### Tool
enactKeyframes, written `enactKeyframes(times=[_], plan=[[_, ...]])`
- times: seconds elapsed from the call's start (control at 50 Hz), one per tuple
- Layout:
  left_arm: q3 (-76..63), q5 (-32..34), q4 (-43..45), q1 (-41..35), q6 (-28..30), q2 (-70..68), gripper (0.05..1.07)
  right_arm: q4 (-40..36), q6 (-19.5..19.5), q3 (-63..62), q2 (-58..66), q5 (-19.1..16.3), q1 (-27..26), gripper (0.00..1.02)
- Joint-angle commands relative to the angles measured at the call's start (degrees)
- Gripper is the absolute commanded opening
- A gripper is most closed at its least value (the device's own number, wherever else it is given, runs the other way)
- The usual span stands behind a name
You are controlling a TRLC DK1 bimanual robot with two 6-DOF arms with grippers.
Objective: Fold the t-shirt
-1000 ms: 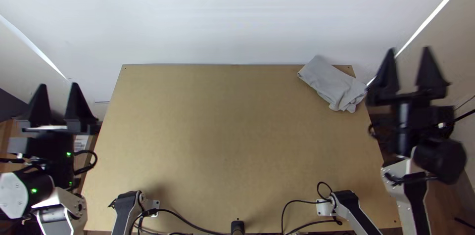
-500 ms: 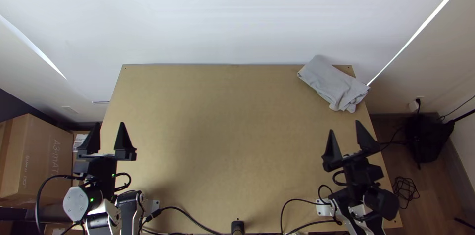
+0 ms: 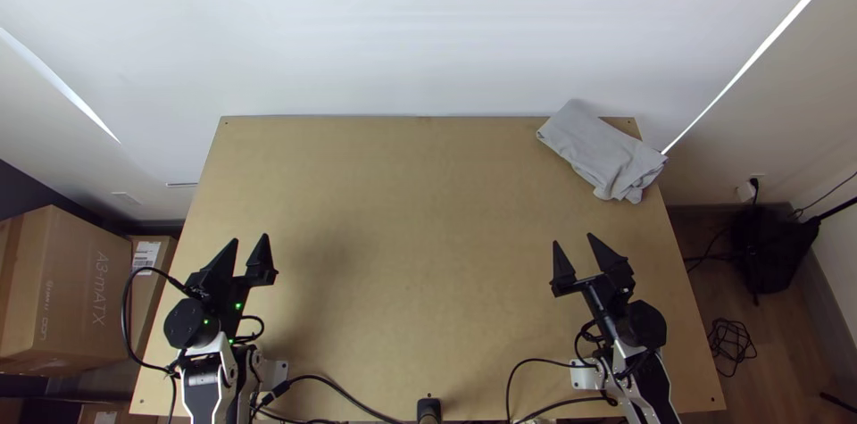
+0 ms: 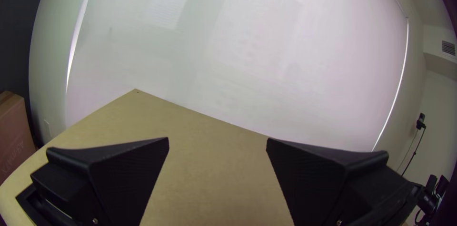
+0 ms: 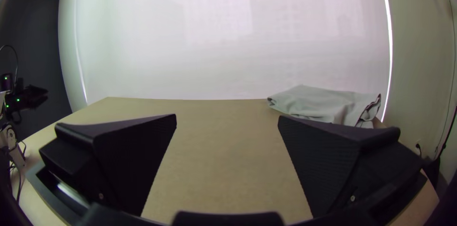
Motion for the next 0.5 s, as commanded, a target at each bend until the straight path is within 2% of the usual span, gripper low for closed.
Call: enactKeyframes(times=[0.0,0.48], plan=[[-4.45,-0.29,0.60,0.60,1.01,0.23,1.03,-1.19,-0.41,-0.27,-0.36,0.39,-0.62,0.98],[-4.45,-0.29,0.42,0.77,1.62,-0.30,1.03,-1.19,-0.41,-0.27,-0.36,0.39,-0.53,0.98]])
